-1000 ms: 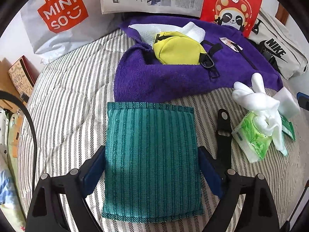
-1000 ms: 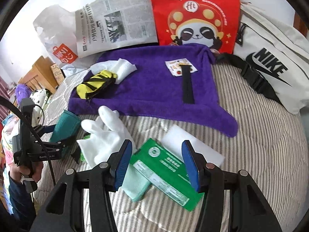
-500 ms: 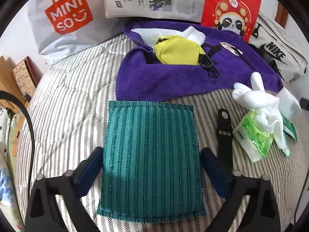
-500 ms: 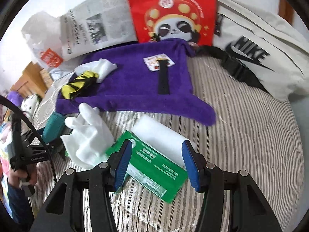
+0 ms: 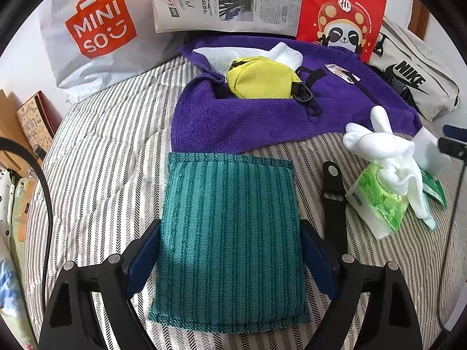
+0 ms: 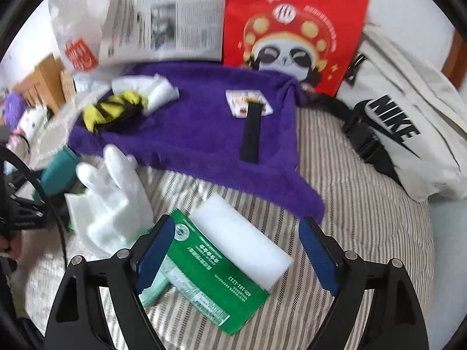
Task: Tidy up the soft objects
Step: 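Grasp the teal ribbed cloth with the left gripper while the right grasps the white sponge, then carry the teal cloth and white sponge over the purple towel with both grippers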
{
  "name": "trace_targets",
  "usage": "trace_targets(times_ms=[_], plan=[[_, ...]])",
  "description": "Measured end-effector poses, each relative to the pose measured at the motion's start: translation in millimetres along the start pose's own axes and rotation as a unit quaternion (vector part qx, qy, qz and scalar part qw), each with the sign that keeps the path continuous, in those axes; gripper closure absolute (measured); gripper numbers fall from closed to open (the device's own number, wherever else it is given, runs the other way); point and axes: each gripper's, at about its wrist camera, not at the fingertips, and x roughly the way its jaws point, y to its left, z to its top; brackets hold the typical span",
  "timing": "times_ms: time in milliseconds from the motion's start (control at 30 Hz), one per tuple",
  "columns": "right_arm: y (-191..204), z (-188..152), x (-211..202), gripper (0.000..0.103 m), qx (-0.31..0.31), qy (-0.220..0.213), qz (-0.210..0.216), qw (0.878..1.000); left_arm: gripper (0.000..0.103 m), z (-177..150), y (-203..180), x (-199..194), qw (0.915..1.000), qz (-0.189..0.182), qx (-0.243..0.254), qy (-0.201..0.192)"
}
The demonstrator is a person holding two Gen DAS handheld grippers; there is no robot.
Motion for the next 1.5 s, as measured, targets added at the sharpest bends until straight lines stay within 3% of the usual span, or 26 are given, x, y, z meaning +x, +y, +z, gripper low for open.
trace_targets(times_ms=[100, 167, 300, 400, 533, 767, 867, 1067, 1100, 1233, 1500], plan=[[3, 0, 19, 0.019, -0.011, 0.026, 0.009, 1.0, 0.014, -1, 0, 0, 1.0, -0.001, 0.001, -0.001], [1, 0, 25, 0.035, -0.004, 0.027, 0.018, 0.999, 0.014, -1, 0, 0, 1.0, 0.0, 0.003, -0.002], [-4, 1, 13, 0.046, 0.009, 0.004, 0.042, 0.999, 0.014, -1, 1, 0, 1.0, -0.001, 0.003, -0.001], [-3, 3, -1, 0.058, 0.01, -0.01, 0.037, 0.999, 0.013, -1, 0, 0, 1.0, -0.001, 0.003, 0.001], [-10, 4, -10, 0.057, 0.034, -0.015, 0.042, 0.998, 0.013, -1, -1, 1, 1.0, -0.001, 0.003, 0.0], [-19, -3, 23, 0.054, 0.051, 0.03, 0.03, 0.998, 0.013, 0, -2, 2, 1.0, 0.0, 0.003, 0.003], [-21, -7, 21, 0.048, 0.05, 0.026, 0.026, 0.998, 0.013, 0, -2, 2, 1.0, 0.0, 0.002, 0.005], [-21, -19, 14, 0.047, 0.036, 0.03, 0.018, 0.999, 0.013, 0, -2, 3, 1.0, 0.0, 0.0, 0.007], [-22, -21, 12, 0.048, 0.035, 0.027, 0.019, 0.999, 0.013, 0, -3, 3, 1.0, 0.001, 0.001, 0.006], [-26, -22, 6, 0.065, 0.04, 0.013, 0.024, 0.999, 0.014, -1, -3, 4, 1.0, 0.0, 0.0, 0.005], [-27, -8, -10, 0.065, 0.052, -0.013, 0.031, 0.998, 0.016, -1, -2, 1, 0.9999, -0.007, 0.009, 0.005]])
